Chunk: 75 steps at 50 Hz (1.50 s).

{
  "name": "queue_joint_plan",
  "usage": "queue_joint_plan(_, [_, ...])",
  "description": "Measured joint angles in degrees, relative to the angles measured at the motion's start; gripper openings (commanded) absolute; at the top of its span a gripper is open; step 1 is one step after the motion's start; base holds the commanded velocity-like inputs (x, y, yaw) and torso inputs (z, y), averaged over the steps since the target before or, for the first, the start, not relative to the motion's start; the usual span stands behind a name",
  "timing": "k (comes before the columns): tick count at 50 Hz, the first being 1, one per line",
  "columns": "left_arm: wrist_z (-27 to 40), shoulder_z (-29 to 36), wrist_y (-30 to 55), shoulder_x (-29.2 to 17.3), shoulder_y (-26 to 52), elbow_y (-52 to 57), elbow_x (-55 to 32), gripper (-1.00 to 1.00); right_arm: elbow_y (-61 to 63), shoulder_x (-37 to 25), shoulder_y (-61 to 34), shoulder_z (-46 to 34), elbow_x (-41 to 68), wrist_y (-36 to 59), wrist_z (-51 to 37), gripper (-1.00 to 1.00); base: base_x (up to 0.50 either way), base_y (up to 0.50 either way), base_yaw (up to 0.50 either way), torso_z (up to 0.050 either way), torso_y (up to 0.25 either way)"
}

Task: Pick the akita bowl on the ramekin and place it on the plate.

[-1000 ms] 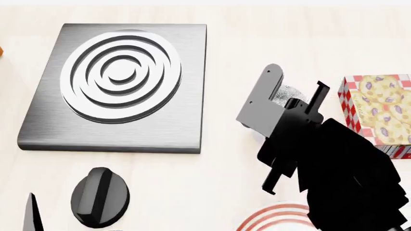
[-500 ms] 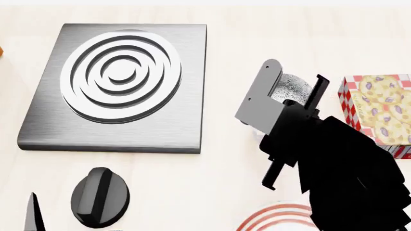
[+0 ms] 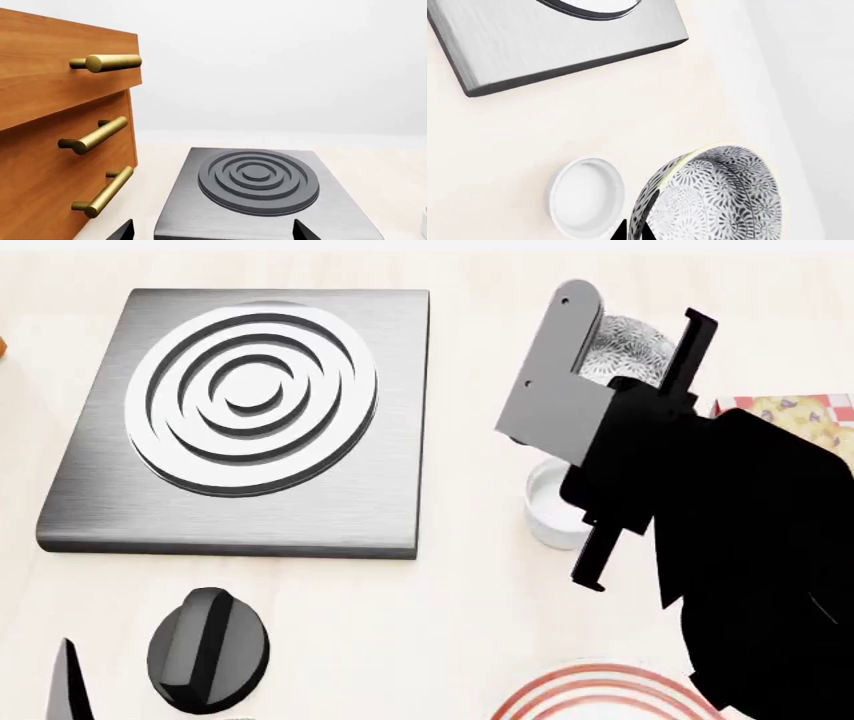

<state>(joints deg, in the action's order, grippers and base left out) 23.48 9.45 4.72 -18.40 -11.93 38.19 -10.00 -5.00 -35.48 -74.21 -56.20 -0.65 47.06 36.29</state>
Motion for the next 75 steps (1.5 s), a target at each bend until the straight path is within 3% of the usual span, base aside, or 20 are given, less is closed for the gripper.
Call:
queue_joint_plan(25, [0.6,0.5,0.1,-0.4,-0.1,0.2,-0.3,1.0,23.9,-11.9,3.0,-2.2,1.7,10.3,6.2,-1.0,0.0,0.0,0.0,0.0,0.0])
queue_joint_plan(75, [1.8,1.3,0.3,-1.1,0.2,0.0,-0.5,1.0,47.1,-28.5,23.6,4.4,11.1,12.4,-3.1,-1.0,0.0,0.0,0.0,0.0,0.0])
